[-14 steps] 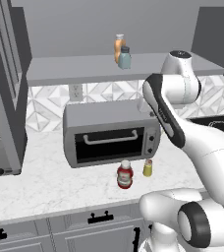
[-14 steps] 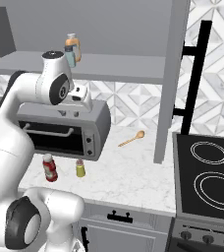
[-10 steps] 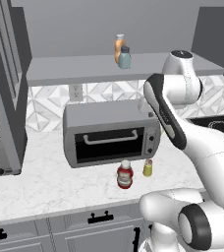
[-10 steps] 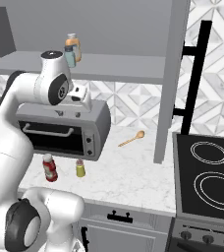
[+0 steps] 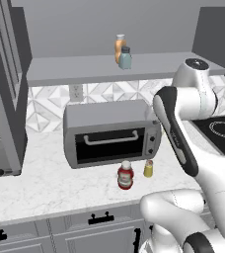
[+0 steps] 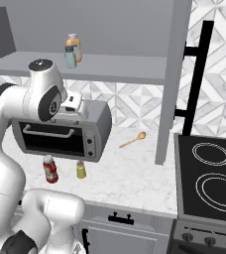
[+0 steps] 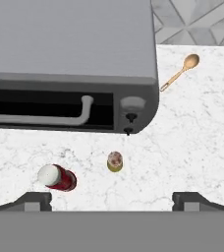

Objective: Put the shaker and condiment bottle from the counter next to their counterparts in the cabinet.

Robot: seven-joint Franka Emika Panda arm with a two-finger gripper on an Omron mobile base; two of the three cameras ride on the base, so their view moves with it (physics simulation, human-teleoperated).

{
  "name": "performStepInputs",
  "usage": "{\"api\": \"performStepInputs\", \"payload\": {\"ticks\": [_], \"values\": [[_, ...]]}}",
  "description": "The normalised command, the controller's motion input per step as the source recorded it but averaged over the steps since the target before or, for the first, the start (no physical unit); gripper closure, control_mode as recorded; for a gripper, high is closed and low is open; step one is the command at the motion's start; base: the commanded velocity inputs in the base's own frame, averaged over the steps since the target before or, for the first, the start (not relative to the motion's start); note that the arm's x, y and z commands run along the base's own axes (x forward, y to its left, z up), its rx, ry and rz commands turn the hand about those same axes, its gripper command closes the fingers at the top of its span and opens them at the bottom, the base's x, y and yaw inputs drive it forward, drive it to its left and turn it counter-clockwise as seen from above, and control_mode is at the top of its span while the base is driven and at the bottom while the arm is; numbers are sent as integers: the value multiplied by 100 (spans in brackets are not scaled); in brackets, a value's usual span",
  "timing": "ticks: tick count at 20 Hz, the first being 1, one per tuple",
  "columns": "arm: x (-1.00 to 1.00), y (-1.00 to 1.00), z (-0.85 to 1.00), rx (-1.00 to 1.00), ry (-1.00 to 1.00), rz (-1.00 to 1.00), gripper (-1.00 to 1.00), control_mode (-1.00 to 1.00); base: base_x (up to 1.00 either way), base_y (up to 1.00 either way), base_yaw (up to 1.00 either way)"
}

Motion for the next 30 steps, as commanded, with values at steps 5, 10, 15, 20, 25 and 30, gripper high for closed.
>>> {"api": "performStepInputs", "payload": {"ticks": [5, 10, 15, 20, 25, 30], "values": [[-31, -19, -6, 0, -4, 7, -100, -100, 0, 0, 0], [-24, -16, -13, 1, -1, 14, -100, -100, 0, 0, 0], [-37, 0, -38, 12, -7, 8, -100, -100, 0, 0, 0], [-36, 0, -25, 17, -21, 6, -100, -100, 0, 0, 0], [-13, 0, -24, 10, -25, 8, -100, -100, 0, 0, 0], [-2, 1, -17, 0, -34, 12, -100, -100, 0, 0, 0]]}}
